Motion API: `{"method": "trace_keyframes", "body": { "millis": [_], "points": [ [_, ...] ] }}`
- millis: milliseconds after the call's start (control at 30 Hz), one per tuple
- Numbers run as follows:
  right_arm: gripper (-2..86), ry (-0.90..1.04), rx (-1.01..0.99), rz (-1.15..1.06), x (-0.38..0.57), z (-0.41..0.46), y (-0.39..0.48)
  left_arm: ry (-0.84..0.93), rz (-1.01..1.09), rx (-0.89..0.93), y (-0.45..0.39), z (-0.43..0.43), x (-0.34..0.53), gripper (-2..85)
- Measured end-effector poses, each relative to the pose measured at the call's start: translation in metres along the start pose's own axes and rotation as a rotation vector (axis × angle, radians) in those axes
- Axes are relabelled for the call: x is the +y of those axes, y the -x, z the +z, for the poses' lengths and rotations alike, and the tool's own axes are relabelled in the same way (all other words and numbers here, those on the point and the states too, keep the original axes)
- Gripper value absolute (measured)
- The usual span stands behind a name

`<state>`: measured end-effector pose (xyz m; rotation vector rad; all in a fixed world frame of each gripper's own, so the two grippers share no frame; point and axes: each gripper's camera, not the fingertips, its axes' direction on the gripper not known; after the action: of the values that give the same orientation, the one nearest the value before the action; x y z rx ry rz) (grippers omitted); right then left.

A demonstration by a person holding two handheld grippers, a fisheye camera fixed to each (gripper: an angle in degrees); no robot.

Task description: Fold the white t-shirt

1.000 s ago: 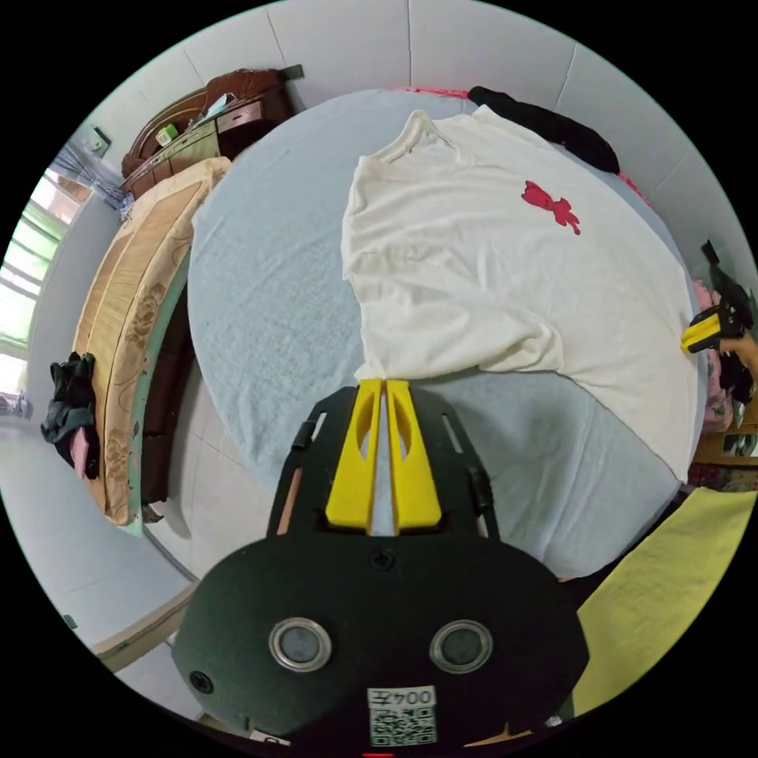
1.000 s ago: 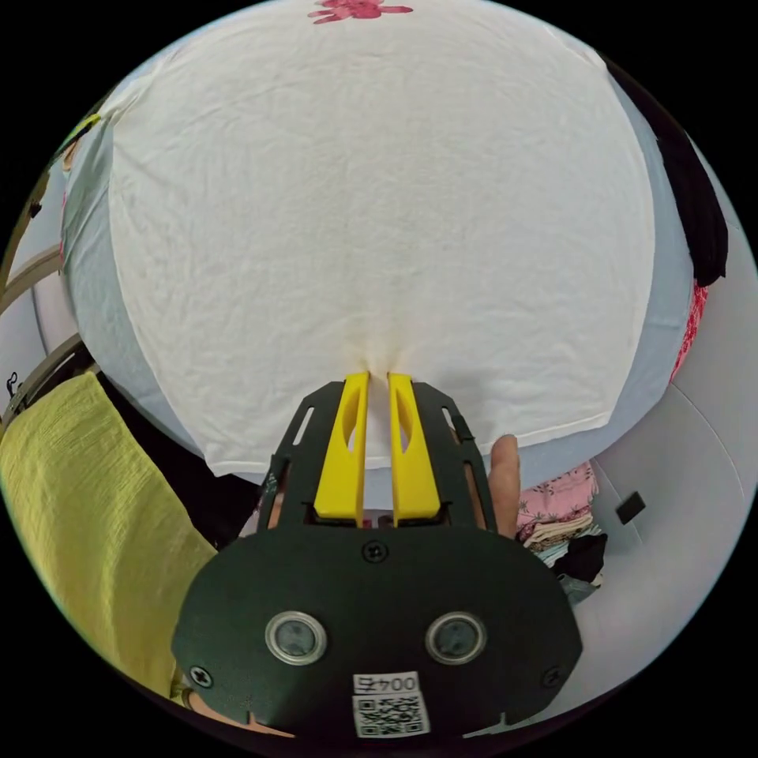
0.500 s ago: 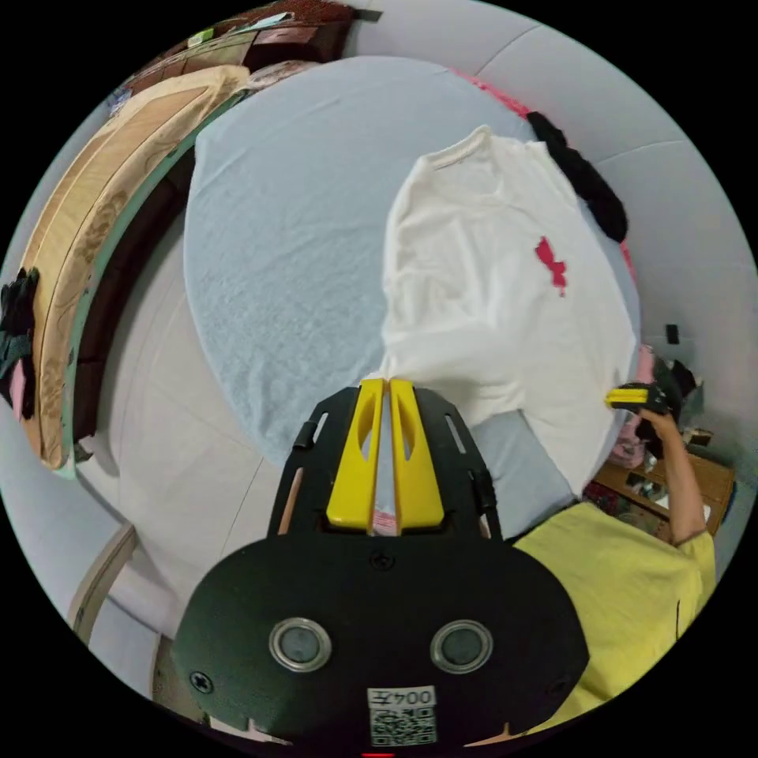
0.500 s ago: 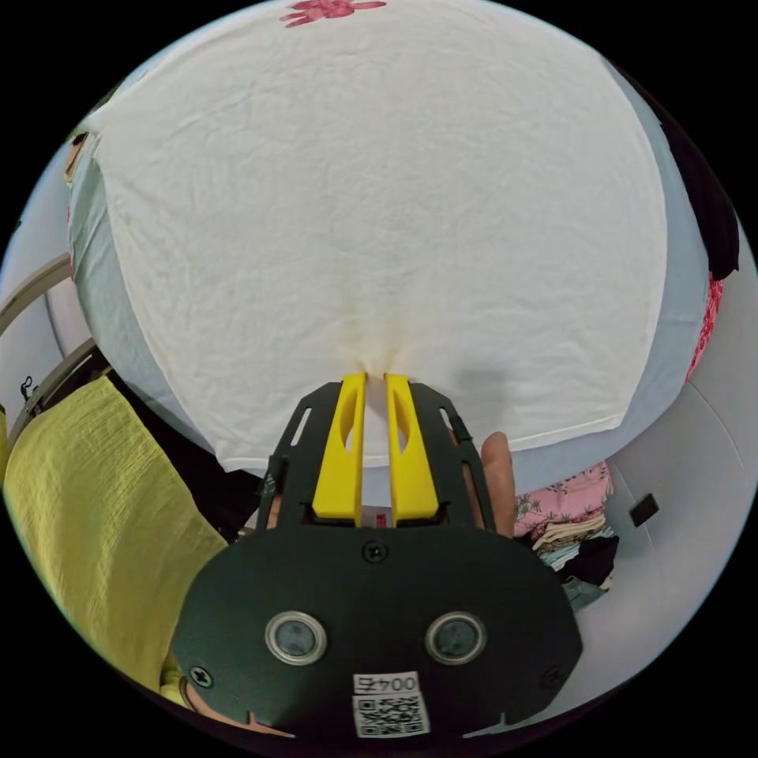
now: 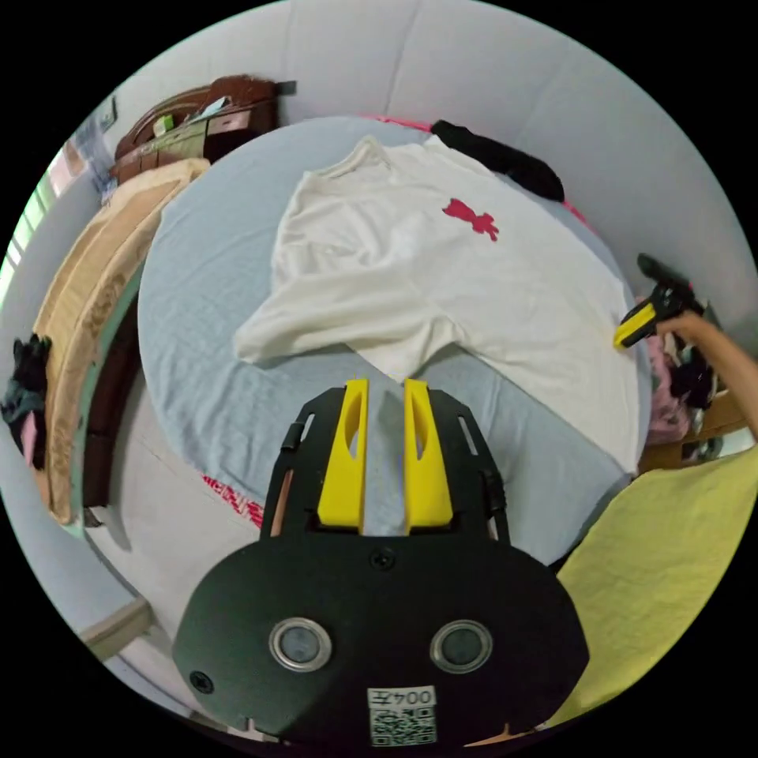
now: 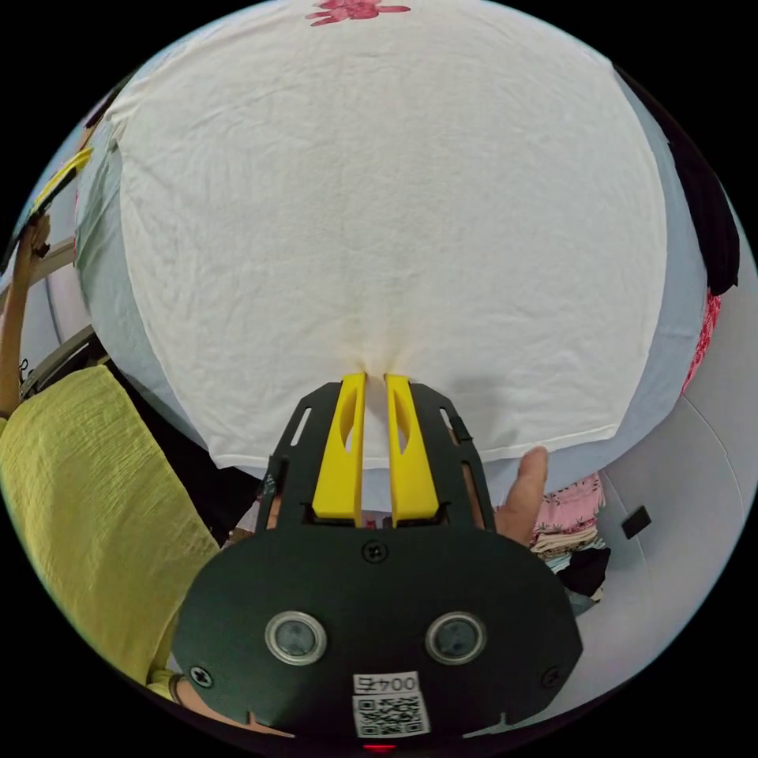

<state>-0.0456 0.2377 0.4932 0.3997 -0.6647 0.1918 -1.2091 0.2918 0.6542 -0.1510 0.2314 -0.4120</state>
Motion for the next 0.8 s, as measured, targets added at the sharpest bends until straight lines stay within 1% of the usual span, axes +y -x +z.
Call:
{"method": "trace_keyframes", "body": {
  "millis": [67,167,233,267,333,400,467,500,533,633,667,700,800],
  "points": [
    [5.0,-0.016,-0.019,0.014,0.004,0.001,-0.004,-0.043,0.044,-0.109,-0.023,0.007,-0.002,10.3],
    [4.8,-0.04,-0.035,0.03,0.01,0.003,-0.008,0.01,0.077,-0.171,-0.032,0.024,-0.012,11.3],
    [4.8,-0.049,-0.032,0.036,0.013,0.004,-0.007,0.036,0.091,-0.206,-0.031,0.029,-0.017,8.8],
    [4.7,-0.049,-0.03,0.037,0.014,0.004,-0.007,0.054,0.1,-0.237,-0.029,0.027,-0.02,6.1],
    [4.7,-0.047,-0.02,0.038,0.014,0.004,-0.005,0.054,0.111,-0.249,-0.028,0.009,-0.027,4.1],
    [4.6,-0.041,-0.013,0.034,0.014,0.004,-0.004,0.071,0.126,-0.21,-0.028,-0.017,-0.034,3.4],
    [4.5,-0.034,-0.008,0.026,0.013,0.004,-0.002,0.142,0.185,-0.2,-0.034,-0.039,-0.038,3.0],
    [4.5,-0.03,-0.008,0.022,0.012,0.004,-0.002,0.175,0.206,-0.196,-0.035,-0.038,-0.038,3.0],
    [4.4,-0.025,-0.011,0.019,0.012,0.004,-0.002,0.248,0.247,-0.162,-0.038,-0.03,-0.038,2.9],
    [4.5,-0.02,-0.024,0.025,0.012,0.003,-0.004,0.333,0.327,0.002,-0.04,-0.006,-0.028,4.6],
    [4.5,-0.02,-0.025,0.027,0.012,0.003,-0.003,0.329,0.322,0.063,-0.035,-0.002,-0.023,5.3],
    [4.6,-0.024,-0.026,0.03,0.012,0.002,-0.003,0.314,0.304,0.083,-0.029,-0.003,-0.02,5.6],
    [4.8,-0.036,-0.026,0.038,0.015,0.001,-0.001,0.164,0.121,0.102,0.023,-0.016,-0.002,7.2]
  ]
}}
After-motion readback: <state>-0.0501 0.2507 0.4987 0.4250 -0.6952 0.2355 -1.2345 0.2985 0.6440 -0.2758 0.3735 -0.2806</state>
